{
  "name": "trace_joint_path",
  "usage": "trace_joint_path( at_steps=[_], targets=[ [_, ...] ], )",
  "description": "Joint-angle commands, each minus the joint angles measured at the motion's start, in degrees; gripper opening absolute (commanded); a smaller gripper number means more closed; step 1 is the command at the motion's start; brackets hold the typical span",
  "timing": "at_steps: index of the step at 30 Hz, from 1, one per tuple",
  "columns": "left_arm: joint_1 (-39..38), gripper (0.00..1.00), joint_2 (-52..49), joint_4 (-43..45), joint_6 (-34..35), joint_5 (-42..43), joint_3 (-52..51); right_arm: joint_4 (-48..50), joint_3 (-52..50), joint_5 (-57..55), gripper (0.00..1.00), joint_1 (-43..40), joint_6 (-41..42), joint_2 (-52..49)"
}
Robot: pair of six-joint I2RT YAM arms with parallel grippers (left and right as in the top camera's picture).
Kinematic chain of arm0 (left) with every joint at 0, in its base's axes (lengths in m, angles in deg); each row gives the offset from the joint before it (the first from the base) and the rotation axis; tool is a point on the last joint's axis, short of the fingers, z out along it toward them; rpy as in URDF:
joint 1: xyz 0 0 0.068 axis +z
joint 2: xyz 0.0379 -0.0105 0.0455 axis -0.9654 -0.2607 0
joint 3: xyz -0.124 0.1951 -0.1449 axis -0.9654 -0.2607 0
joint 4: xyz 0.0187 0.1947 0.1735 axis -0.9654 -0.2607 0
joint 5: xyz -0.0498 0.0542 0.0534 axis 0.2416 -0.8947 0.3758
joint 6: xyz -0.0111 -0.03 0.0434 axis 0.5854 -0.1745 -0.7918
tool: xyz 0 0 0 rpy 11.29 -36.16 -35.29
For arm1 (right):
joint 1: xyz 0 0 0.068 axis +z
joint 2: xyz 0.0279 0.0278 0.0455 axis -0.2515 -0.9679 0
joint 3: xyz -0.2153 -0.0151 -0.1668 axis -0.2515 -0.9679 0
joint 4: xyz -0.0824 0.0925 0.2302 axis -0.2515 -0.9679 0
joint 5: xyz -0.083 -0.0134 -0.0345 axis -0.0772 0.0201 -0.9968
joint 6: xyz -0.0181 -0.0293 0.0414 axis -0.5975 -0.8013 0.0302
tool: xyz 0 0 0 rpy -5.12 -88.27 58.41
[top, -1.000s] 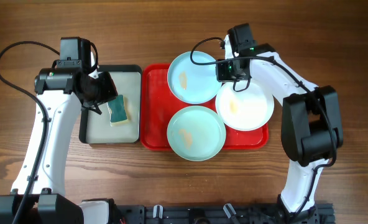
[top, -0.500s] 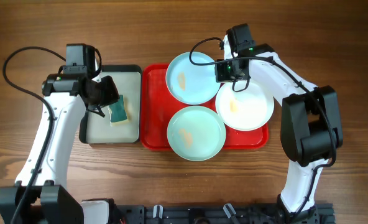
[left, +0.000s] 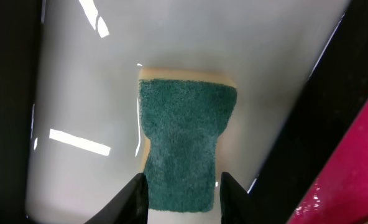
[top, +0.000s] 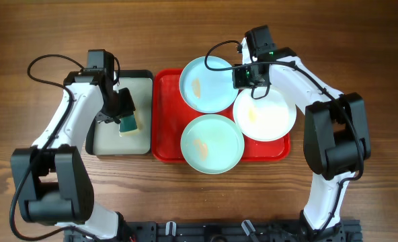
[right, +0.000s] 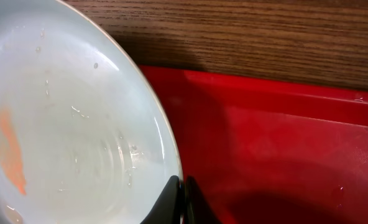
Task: Clean dirty plates on tray and stack at the side
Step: 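Grasp the green sponge with the left gripper and lift it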
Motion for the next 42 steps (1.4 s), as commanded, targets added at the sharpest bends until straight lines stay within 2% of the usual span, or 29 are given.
trace_joint_path(
  at_steps=[1,6,14,15,17,18,19,24,27,28,31,35,39,40,42],
  targets=[
    [-0.1,0.34,-1.5,1.7,-5.2,-0.7,-1.9,0.4,-0.3,-0.9,0.04,0.3,-0.1,-1.0],
    [-0.2,0.35,-1.5,8.6,-6.1,-0.5,-7.3,0.5,-0.3,-0.9,0.04,0.3,-0.1,-1.0],
    [-0.2,0.33,-1.5,13.9,-6.1,-0.5,-12.2,0.6,-0.3,-0.9,0.04,0.3,-0.1,-1.0],
    [-0.2,0.28,-1.5,14.4,-6.1,-0.5,-12.6,0.6,-0.3,-0.9,0.04,0.3,-0.1,-1.0],
    [-0.2,0.06,-1.5,14.8,-6.0,-0.5,-12.6,0.7,-0.3,-0.9,0.04,0.3,-0.1,-1.0],
    [-0.2,0.04,-1.5,14.8,-6.0,-0.5,-12.6,0.7,-0.3,-0.9,0.04,0.3,-0.1,-1.0],
    [-0.2,0.04,-1.5,15.0,-6.1,-0.5,-12.6,0.7,-0.3,-0.9,0.08,0.3,-0.1,-1.0],
    [-0.1,0.04,2.9,15.0,-6.1,-0.9,-11.3,1.0,-0.3,1.6,0.41,0.3,-0.1,-1.0],
    [0.0,0.04,8.2,15.0,-6.0,-1.0,-9.5,0.9,-0.3,1.7,0.45,0.3,-0.1,-1.0],
    [0.0,0.04,9.6,15.3,-6.0,-1.0,-9.2,1.0,-0.3,1.7,0.44,0.3,-0.1,-1.0],
    [0.0,0.04,14.6,17.4,-6.1,-1.0,-9.2,0.9,-0.3,1.7,0.34,0.6,-0.1,-1.0],
    [0.0,0.04,16.1,18.4,-6.1,-1.0,-9.2,0.9,-0.3,1.7,0.25,1.8,-0.2,-1.1],
    [0.0,0.04,16.1,18.4,-6.1,-1.0,-9.2,0.7,-0.3,-0.7,0.22,2.1,-0.1,-1.7],
    [0.0,0.04,16.1,18.4,-6.1,-1.0,-9.2,1.0,-0.3,-0.7,0.19,2.1,-0.1,-2.4],
    [0.0,0.04,16.1,18.4,-6.1,-1.0,-9.2,1.4,-0.3,-0.3,0.06,2.1,-0.1,-3.5]
  ],
)
